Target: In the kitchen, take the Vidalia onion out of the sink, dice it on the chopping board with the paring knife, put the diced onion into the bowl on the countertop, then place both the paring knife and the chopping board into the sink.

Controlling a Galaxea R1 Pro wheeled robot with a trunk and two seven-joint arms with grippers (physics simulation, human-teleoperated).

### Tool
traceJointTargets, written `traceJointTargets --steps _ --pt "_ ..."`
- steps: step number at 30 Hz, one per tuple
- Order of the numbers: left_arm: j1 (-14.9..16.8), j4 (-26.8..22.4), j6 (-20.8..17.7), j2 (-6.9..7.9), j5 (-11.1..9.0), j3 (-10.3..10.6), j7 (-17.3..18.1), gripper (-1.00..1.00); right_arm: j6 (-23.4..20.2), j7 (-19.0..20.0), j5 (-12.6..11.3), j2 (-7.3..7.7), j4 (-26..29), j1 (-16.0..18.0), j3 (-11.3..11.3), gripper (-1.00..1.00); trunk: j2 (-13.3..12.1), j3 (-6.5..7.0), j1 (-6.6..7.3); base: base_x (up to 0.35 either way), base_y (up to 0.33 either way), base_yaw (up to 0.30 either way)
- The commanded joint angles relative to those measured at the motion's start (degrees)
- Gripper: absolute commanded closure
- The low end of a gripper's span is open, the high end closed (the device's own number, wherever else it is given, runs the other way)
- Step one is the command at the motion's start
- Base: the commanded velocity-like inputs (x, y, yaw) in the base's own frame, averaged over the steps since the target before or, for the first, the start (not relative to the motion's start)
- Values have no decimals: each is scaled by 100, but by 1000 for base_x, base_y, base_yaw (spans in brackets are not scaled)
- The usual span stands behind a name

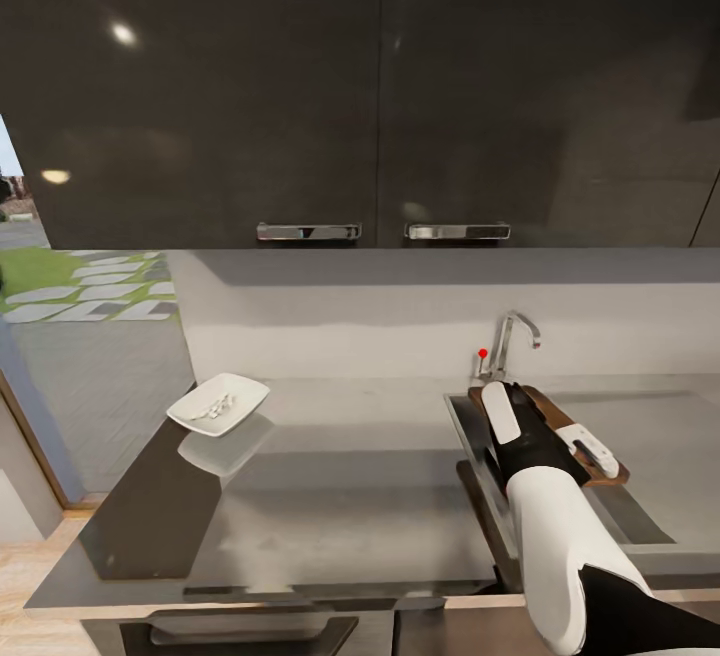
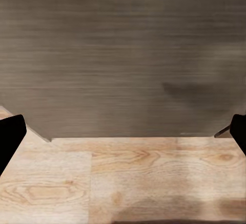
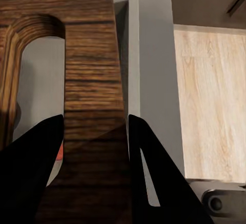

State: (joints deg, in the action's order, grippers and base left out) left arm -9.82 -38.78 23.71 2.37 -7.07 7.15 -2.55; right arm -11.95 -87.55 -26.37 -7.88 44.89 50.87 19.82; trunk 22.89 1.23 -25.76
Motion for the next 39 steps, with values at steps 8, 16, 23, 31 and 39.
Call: traceJointTargets --steps 8,16,23,31,39 --pt "-2 613 -25 44 -77 49 -58 -100 -61 -31 -12 10 15 3 37 100 3 -1 -2 0 0 0" --pt "-2 1342 -36 82 -101 53 -62 -100 -67 -46 -15 23 7 2 41 100 3 -1 -2 0 0 0" --pt "-20 1331 -43 152 -154 50 -44 -100 -149 -65 -50 -4 -23 -7 2 100 3 -1 -2 0 0 0" --pt "-20 1442 -32 161 -148 24 -30 -100 -299 -212 -83 -212 -39 -7 -38 100 3 -1 -2 0 0 0" --pt "-20 1699 -31 82 -146 6 -27 -100 -291 -191 -71 -160 -24 -3 -40 100 3 -1 -2 0 0 0"
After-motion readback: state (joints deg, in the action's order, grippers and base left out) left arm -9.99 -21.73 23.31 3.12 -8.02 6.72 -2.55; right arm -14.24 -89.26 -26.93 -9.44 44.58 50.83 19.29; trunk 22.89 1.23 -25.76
